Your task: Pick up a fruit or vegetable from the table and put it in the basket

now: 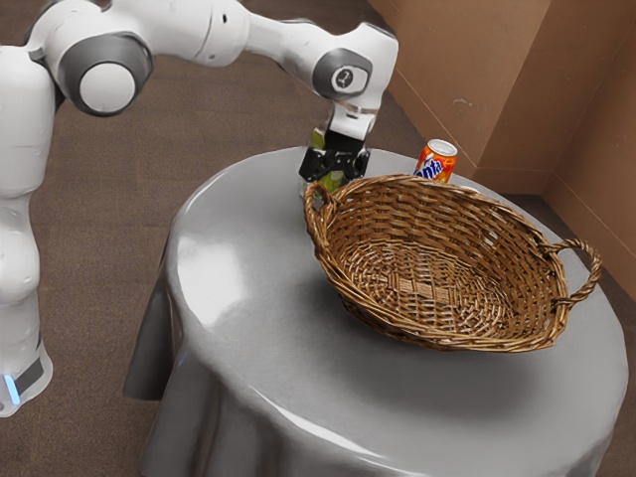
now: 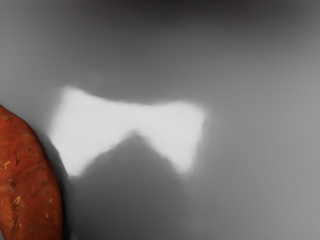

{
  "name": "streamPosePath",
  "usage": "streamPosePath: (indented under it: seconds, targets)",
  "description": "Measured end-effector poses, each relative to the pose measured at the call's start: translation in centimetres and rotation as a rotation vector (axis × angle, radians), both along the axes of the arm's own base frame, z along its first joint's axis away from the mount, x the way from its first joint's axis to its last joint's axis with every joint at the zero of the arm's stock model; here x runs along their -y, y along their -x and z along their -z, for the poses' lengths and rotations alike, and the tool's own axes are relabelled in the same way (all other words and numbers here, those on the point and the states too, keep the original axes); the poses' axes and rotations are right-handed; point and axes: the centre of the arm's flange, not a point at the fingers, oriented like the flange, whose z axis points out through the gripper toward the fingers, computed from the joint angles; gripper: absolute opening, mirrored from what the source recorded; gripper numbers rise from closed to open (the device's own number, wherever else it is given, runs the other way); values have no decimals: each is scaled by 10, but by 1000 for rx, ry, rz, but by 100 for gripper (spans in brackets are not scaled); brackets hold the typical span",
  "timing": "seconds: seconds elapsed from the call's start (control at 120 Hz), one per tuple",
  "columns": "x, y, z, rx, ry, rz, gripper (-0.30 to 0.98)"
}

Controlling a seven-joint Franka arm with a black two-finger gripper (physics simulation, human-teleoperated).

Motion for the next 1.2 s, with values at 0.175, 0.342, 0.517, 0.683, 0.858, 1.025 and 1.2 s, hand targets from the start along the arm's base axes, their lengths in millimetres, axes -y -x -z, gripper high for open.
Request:
streamPosePath:
  seconds: [0.175,0.342,0.517,0.683,0.858,1.025,1.2]
  targets:
    - [4,-4,9,2,23,-28,67]
    - [4,-8,14,12,34,-51,67]
    - [4,-17,22,47,24,-69,67]
    - [5,-26,37,61,19,-80,67]
    - [4,-31,48,64,17,-92,67]
    - [1,-35,56,69,13,-102,67]
    - [0,-39,66,73,8,-111,67]
